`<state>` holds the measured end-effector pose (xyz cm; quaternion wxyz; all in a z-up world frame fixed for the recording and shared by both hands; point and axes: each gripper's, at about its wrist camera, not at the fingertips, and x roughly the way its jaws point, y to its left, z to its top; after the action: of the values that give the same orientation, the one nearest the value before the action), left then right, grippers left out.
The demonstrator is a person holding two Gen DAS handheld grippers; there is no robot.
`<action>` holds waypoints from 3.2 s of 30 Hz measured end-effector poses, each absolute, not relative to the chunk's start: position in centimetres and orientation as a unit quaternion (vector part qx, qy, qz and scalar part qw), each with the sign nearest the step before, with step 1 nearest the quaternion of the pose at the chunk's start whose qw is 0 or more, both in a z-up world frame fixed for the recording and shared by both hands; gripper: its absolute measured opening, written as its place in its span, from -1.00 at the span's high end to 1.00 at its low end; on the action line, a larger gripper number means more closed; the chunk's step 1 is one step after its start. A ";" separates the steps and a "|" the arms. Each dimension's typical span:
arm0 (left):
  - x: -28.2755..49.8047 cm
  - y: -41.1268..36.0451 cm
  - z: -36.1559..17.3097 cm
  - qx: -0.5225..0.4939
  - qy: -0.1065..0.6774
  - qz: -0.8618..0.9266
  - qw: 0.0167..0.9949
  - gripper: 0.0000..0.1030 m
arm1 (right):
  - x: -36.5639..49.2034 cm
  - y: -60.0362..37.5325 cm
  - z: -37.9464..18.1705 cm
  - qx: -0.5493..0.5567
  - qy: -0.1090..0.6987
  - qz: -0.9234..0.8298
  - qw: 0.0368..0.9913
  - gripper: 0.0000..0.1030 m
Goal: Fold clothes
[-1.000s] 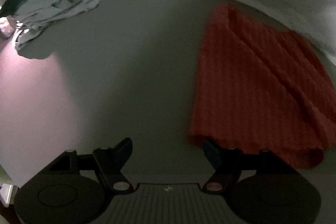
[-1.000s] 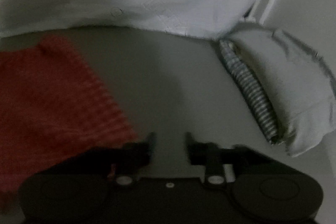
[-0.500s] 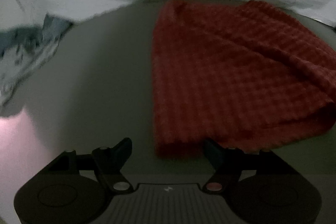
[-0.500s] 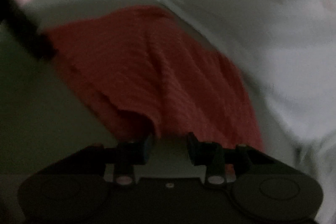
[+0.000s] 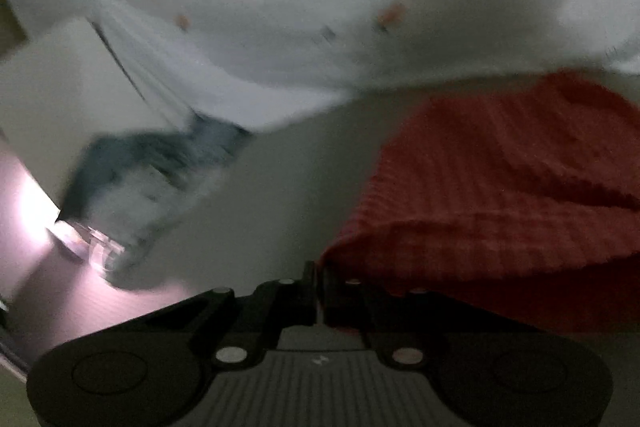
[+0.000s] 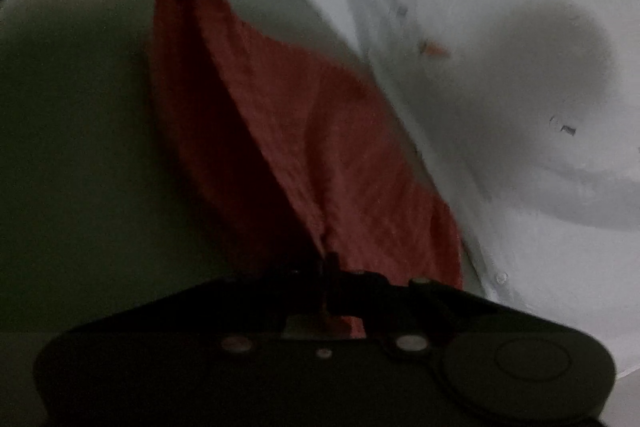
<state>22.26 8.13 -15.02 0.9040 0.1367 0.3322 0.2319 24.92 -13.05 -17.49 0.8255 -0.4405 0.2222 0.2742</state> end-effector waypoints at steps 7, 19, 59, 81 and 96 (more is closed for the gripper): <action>19.9 12.1 -18.5 0.124 0.456 0.212 0.855 0.15 | 23.7 -11.3 -18.0 -0.345 0.318 0.367 0.803 0.71; 18.8 7.4 -17.6 -0.039 0.452 0.110 0.884 -0.62 | 30.9 -28.2 -16.4 -0.060 0.415 0.062 0.906 -0.21; 17.9 -4.7 -20.5 0.165 0.491 -0.125 0.846 0.53 | 27.0 -21.6 -17.1 -0.167 0.349 0.204 0.899 0.48; 19.9 5.0 -17.1 -0.077 0.471 0.030 0.878 -0.16 | 35.4 -34.0 -18.1 -0.067 0.436 -0.032 0.897 0.34; 33.6 10.4 -17.5 -0.088 0.448 0.043 0.888 -0.33 | 48.5 -23.0 -15.7 -0.118 0.358 0.095 0.921 0.77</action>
<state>33.63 10.39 -17.49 0.8885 -0.0882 0.4483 0.0432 48.47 -23.03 -15.72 0.9213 -0.1180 0.3580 0.0952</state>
